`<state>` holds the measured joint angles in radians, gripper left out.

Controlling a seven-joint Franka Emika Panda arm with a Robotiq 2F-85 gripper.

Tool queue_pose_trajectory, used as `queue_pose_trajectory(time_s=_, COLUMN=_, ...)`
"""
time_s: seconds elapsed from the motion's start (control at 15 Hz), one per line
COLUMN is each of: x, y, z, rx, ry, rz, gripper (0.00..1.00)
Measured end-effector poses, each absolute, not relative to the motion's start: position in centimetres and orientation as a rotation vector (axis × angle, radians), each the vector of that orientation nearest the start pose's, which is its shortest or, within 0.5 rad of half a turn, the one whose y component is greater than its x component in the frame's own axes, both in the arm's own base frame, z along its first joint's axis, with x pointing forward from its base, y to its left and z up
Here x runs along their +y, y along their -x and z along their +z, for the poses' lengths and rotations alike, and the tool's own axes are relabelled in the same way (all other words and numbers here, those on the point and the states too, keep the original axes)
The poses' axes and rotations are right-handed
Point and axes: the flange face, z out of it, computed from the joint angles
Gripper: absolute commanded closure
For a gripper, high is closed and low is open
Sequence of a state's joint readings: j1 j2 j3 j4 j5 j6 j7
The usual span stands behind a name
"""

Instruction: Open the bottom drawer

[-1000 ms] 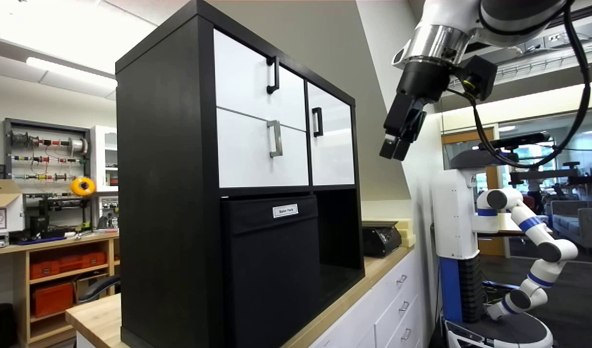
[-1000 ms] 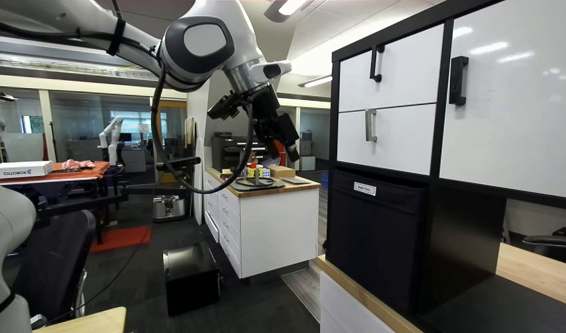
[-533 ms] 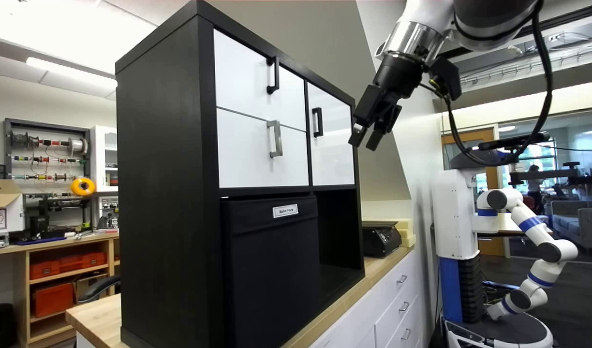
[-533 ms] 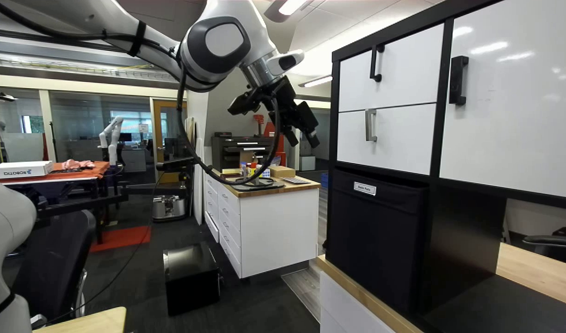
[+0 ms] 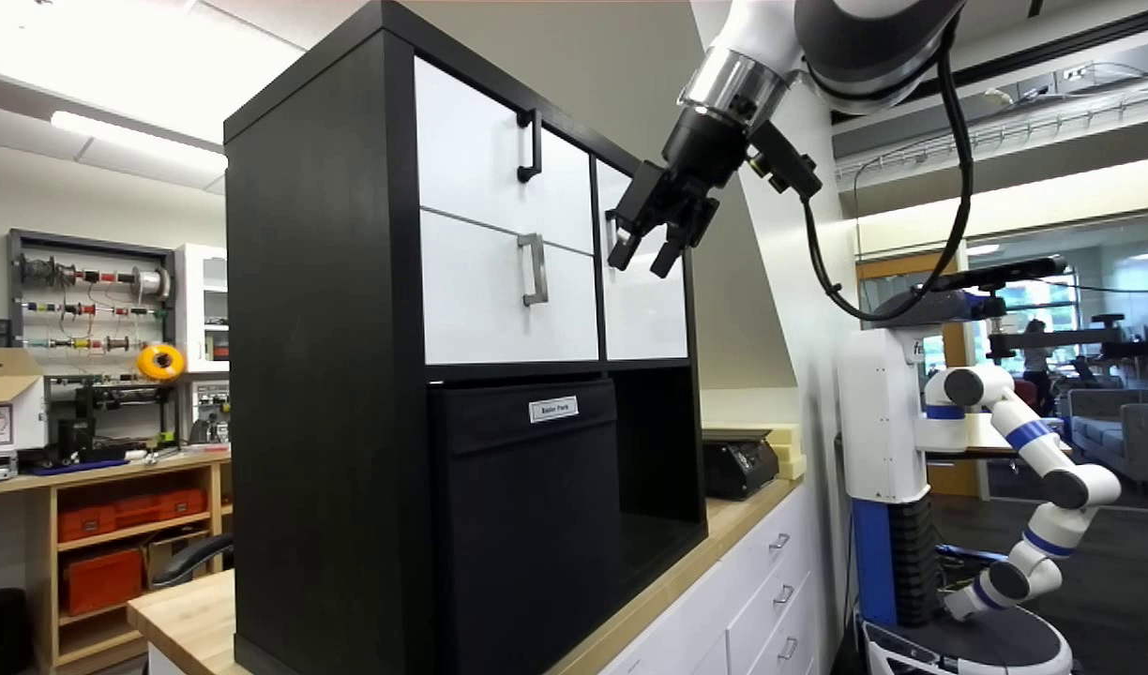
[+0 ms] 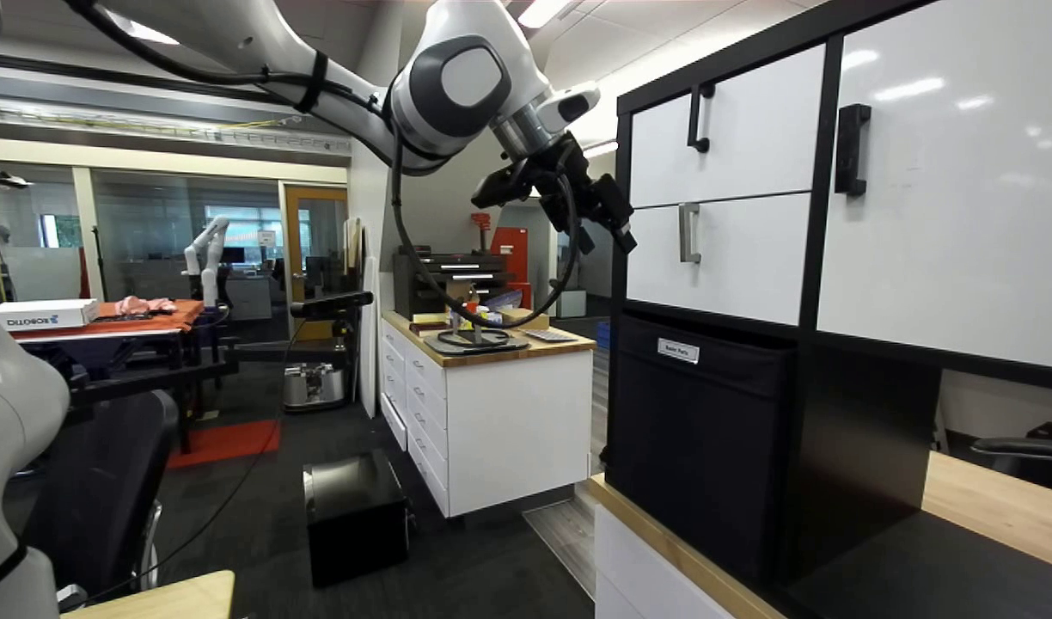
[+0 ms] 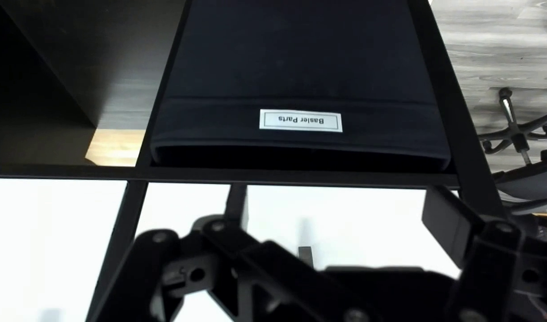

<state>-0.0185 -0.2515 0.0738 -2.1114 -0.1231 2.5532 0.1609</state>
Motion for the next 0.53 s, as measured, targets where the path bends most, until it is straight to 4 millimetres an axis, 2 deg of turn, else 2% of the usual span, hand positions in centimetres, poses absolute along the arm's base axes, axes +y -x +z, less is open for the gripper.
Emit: queue_pose_trajectory(time_s=0.53, x=3.9, y=-57.6, z=62.0, rx=0.057, ry=2.969, rz=-1.176, gripper=0.0)
